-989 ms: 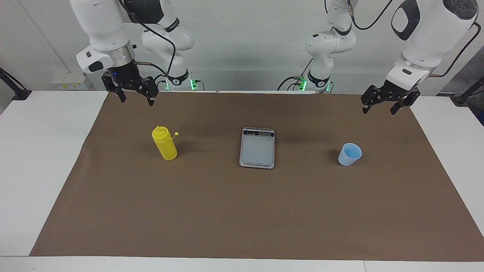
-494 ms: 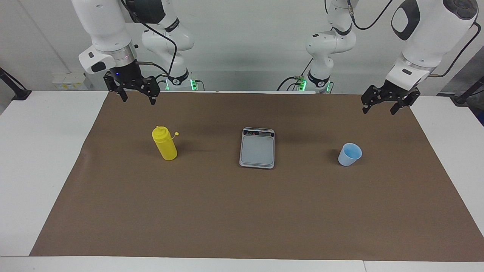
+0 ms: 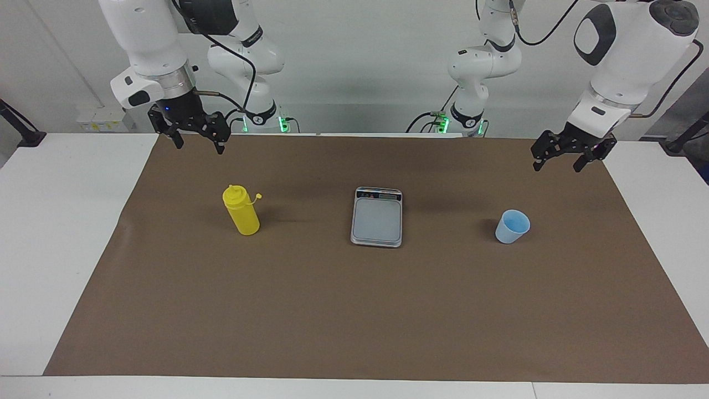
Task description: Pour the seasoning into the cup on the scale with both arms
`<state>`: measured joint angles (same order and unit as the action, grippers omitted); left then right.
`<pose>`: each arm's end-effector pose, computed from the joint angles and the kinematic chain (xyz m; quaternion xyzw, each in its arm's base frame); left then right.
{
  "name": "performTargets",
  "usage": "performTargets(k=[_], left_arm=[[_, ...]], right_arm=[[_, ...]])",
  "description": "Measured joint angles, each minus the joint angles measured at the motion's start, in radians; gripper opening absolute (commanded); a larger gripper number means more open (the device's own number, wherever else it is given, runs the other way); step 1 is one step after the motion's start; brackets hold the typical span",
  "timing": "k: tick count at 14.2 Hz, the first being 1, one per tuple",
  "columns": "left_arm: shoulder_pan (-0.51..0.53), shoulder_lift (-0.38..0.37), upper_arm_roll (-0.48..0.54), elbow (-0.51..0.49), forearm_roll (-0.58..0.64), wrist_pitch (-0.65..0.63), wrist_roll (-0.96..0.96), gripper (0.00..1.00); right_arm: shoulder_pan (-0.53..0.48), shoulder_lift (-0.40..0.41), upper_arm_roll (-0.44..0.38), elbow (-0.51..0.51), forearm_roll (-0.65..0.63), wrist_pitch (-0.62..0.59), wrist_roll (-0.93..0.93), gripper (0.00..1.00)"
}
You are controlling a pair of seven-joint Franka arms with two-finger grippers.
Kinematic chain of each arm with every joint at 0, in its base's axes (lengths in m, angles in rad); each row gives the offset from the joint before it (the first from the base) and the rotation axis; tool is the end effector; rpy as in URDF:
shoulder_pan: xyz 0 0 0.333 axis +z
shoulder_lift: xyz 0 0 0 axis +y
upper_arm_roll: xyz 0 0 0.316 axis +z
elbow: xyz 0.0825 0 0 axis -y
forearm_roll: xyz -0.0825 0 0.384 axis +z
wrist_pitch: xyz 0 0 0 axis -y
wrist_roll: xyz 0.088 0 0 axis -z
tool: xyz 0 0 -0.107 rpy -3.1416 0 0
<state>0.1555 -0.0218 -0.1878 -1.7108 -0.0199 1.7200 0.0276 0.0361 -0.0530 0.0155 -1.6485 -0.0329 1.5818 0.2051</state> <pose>0.5576 -0.0209 0.5829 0.9994 -0.0286 0.0153 0.0079 0.5375 0.0245 0.6178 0.9969 -0.0764 -0.0046 0.0176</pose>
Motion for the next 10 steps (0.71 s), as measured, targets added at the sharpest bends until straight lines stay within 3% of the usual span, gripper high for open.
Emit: performTargets(k=[10], left_arm=[[0.056,0.046,0.006,-0.411,0.0,0.526,-0.074,1.0]], right_arm=[[-0.005,0.0,-0.004,0.0,0.0,0.0,0.0,1.0]])
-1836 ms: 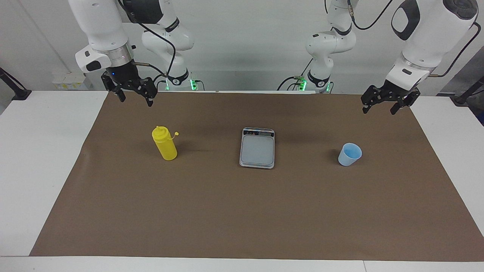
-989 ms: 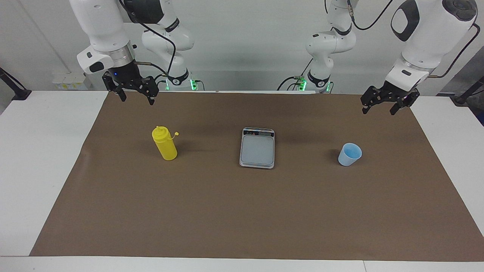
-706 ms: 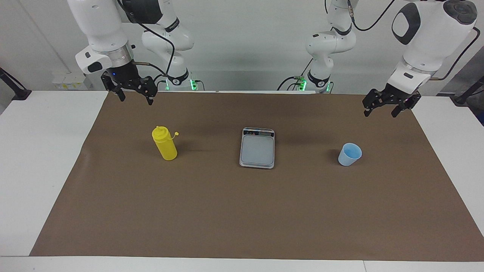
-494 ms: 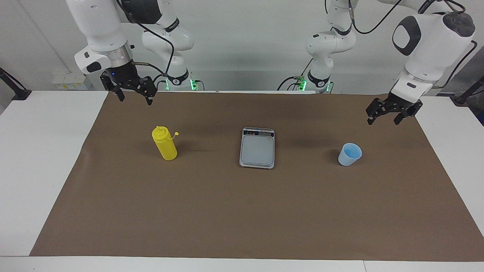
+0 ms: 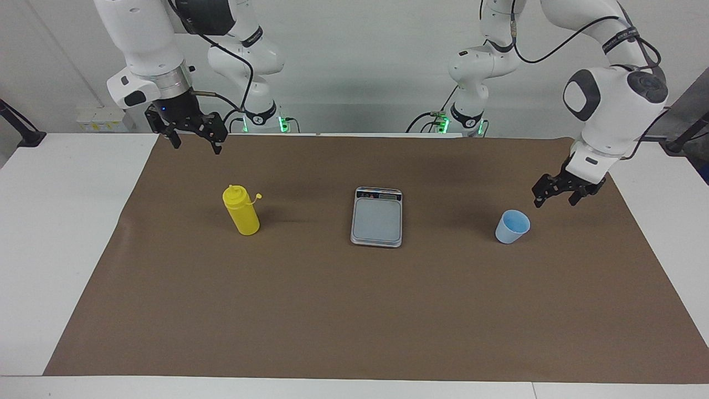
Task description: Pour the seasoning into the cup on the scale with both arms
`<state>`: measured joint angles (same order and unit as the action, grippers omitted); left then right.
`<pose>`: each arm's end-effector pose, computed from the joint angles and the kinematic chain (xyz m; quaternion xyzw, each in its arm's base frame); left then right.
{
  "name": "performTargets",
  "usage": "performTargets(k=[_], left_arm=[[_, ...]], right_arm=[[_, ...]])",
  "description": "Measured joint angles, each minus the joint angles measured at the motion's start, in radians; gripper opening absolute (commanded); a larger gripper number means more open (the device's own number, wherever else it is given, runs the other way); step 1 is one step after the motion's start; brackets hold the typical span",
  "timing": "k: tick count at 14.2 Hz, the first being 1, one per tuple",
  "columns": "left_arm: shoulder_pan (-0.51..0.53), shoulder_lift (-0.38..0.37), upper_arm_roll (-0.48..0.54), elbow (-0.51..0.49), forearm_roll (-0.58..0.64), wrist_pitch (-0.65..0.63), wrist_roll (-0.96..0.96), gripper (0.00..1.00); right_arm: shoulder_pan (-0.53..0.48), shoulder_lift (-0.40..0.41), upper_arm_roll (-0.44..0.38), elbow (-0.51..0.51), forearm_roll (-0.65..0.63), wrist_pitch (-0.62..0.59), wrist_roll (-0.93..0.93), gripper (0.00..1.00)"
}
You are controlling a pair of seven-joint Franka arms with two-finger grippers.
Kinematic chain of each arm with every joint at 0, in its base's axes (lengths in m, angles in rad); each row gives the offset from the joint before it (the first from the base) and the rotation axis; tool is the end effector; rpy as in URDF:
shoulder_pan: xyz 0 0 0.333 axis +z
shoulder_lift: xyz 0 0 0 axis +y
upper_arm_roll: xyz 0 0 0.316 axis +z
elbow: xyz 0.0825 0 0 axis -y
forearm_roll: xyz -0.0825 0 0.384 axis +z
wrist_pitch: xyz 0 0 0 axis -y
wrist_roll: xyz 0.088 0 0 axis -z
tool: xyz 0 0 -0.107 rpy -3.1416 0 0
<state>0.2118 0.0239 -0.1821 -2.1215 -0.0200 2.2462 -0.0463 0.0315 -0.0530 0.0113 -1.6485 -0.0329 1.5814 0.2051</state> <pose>0.5553 0.0163 0.4101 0.9977 0.0439 0.0505 0.0107 0.5377 0.0197 0.6177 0.9966 -0.0808 -0.0049 0.0175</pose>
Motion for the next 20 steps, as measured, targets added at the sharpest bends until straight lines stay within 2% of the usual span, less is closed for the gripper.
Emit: performTargets(k=[3,10,11,12,13,14,20], left_arm=[[0.0,0.001,-0.006,-0.077,0.0,0.089,-0.049,1.0],[-0.001,0.017,-0.015,-0.154,0.0,0.176,-0.113,1.0],[-0.001,0.024,-0.015,-0.158,0.0,0.181,-0.113,0.84],[-0.001,0.031,-0.015,-0.161,0.0,0.189,-0.113,0.47],[-0.001,0.038,-0.015,-0.161,0.0,0.194,-0.113,0.18],[-0.001,0.042,-0.015,-0.161,0.0,0.195,-0.113,0.0],[-0.001,0.043,-0.016,-0.127,0.0,0.153,-0.103,0.0]], right_arm=[[0.0,0.0,-0.001,0.0,0.0,0.0,0.0,1.0],[0.0,0.0,-0.001,0.0,0.0,0.0,0.0,1.0],[0.0,0.0,-0.001,0.0,0.0,0.0,0.0,1.0],[0.0,0.0,-0.001,0.0,0.0,0.0,0.0,1.0],[0.0,0.0,-0.001,0.0,0.0,0.0,0.0,1.0],[0.0,0.0,-0.001,0.0,0.0,0.0,0.0,1.0],[-0.001,0.0,-0.001,0.0,0.0,0.0,0.0,1.0]])
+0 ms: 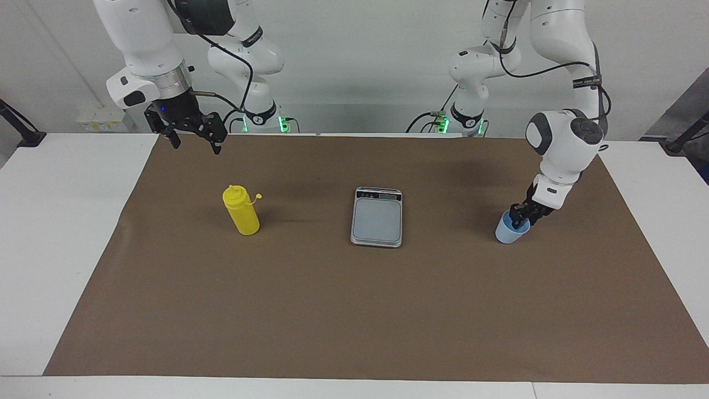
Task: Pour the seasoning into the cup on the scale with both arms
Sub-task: 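Carry the blue cup with the left gripper onto the scale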
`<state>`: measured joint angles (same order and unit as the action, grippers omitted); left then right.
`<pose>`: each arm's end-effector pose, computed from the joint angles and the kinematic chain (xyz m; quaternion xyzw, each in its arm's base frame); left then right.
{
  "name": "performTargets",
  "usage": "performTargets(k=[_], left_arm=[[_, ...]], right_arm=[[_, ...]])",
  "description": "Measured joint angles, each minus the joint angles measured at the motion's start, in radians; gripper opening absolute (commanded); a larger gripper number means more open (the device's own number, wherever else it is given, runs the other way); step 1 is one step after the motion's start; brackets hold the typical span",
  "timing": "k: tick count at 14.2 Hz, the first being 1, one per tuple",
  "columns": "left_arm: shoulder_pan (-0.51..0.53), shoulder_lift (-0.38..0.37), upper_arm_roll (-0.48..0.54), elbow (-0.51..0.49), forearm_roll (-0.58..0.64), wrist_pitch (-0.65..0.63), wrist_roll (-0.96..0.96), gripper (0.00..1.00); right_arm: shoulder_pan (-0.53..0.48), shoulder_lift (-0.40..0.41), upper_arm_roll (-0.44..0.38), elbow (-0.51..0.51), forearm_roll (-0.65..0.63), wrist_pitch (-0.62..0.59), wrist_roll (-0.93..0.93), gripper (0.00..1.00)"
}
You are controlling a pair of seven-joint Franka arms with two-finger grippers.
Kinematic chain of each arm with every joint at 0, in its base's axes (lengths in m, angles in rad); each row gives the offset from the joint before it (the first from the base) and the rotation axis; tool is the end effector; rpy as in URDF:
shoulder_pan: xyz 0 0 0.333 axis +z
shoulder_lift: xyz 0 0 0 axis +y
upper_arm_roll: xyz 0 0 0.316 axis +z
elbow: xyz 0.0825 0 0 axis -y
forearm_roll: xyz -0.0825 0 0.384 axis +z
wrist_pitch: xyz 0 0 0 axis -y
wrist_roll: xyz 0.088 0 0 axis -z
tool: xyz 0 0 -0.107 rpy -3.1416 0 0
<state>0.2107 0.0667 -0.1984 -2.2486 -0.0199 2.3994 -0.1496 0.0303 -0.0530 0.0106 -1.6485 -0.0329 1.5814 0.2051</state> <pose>0.5383 0.0069 0.3447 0.9951 0.0883 0.0416 0.0165 0.5377 0.0187 0.6177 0.9965 -0.0817 -0.0049 0.0175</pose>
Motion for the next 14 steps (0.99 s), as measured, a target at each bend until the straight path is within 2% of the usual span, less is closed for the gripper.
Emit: performTargets(k=[5,8,11,14], left_arm=[[-0.002,-0.001,-0.005,0.179,0.0,-0.191,0.018,0.0],[-0.037,-0.004,-0.011,0.288,0.0,-0.299,0.02,0.0],[-0.126,-0.007,-0.015,0.379,-0.001,-0.385,-0.02,0.0],[-0.264,-0.007,-0.02,0.398,-0.001,-0.392,-0.148,0.0]], right_arm=[[0.0,0.0,0.0,0.0,0.0,0.0,0.0,1.0],[0.0,0.0,0.0,0.0,0.0,0.0,0.0,1.0],[0.0,0.0,0.0,0.0,0.0,0.0,0.0,1.0],[0.0,0.0,0.0,0.0,0.0,0.0,0.0,1.0]])
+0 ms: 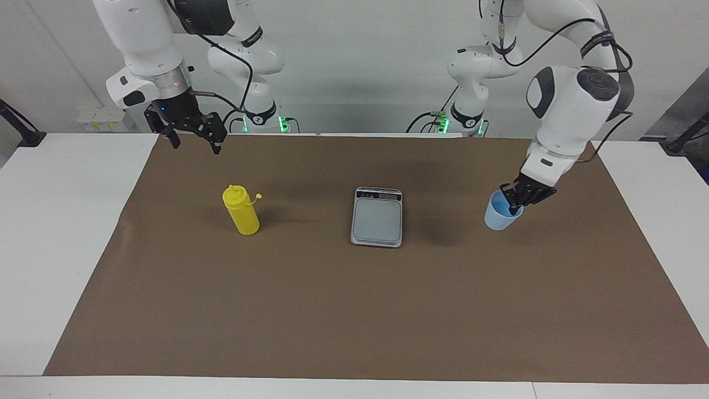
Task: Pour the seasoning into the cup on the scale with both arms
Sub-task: 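Carry the blue cup with the left gripper onto the scale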
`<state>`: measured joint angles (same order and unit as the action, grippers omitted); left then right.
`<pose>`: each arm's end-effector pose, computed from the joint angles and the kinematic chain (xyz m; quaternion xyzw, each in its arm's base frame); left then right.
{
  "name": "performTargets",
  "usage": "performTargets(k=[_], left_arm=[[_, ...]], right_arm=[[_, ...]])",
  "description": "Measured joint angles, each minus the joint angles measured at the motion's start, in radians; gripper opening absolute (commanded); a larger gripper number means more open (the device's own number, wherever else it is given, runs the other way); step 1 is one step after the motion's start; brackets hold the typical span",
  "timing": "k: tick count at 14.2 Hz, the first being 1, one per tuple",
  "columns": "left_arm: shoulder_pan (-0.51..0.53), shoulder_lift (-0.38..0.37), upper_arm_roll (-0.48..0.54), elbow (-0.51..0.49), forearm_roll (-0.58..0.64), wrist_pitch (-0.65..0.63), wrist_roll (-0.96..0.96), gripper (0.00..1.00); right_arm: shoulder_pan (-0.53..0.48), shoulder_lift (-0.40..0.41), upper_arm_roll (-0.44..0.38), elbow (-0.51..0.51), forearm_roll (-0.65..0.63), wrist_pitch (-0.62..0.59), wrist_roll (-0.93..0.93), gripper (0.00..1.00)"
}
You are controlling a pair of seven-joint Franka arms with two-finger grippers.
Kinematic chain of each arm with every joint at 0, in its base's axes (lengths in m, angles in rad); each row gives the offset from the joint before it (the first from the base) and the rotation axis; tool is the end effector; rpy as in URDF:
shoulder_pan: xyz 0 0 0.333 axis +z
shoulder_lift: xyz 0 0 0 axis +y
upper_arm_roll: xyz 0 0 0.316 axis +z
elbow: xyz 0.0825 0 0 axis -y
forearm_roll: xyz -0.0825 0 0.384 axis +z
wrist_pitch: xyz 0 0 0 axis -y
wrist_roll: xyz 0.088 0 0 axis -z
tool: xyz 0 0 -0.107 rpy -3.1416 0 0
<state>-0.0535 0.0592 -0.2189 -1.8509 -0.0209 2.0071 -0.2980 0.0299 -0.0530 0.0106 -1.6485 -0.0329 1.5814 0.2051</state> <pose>0.5669 -0.1573 0.4964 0.9985 0.0172 0.0426 0.0293 0.5377 0.0185 0.6177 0.9965 -0.0819 -0.0049 0.0175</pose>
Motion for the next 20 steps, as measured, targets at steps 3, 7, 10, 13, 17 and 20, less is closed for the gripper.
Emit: performTargets(k=[3,7,10,13,17,20], left_arm=[[-0.124,0.007,-0.003,-0.001,0.0,0.016,-0.132,0.0],[-0.258,0.038,-0.003,-0.007,0.0,0.089,-0.262,0.0],[-0.313,0.055,-0.003,-0.038,0.0,0.158,-0.308,0.0],[-0.324,0.069,-0.002,-0.061,0.002,0.192,-0.314,0.0],[-0.359,0.129,-0.001,-0.067,0.077,0.241,-0.382,0.0],[-0.374,0.158,-0.001,-0.067,0.08,0.257,-0.391,0.0]], right_arm=[[0.0,0.0,0.0,0.0,0.0,0.0,0.0,1.0],[-0.003,0.0,0.0,0.0,0.0,0.0,0.0,1.0],[-0.013,0.0,0.0,0.0,0.0,0.0,0.0,1.0],[-0.014,0.0,0.0,0.0,0.0,0.0,0.0,1.0],[-0.02,0.0,0.0,-0.001,0.0,0.0,0.0,1.0],[-0.027,0.0,0.0,-0.002,0.0,0.0,0.0,1.0]])
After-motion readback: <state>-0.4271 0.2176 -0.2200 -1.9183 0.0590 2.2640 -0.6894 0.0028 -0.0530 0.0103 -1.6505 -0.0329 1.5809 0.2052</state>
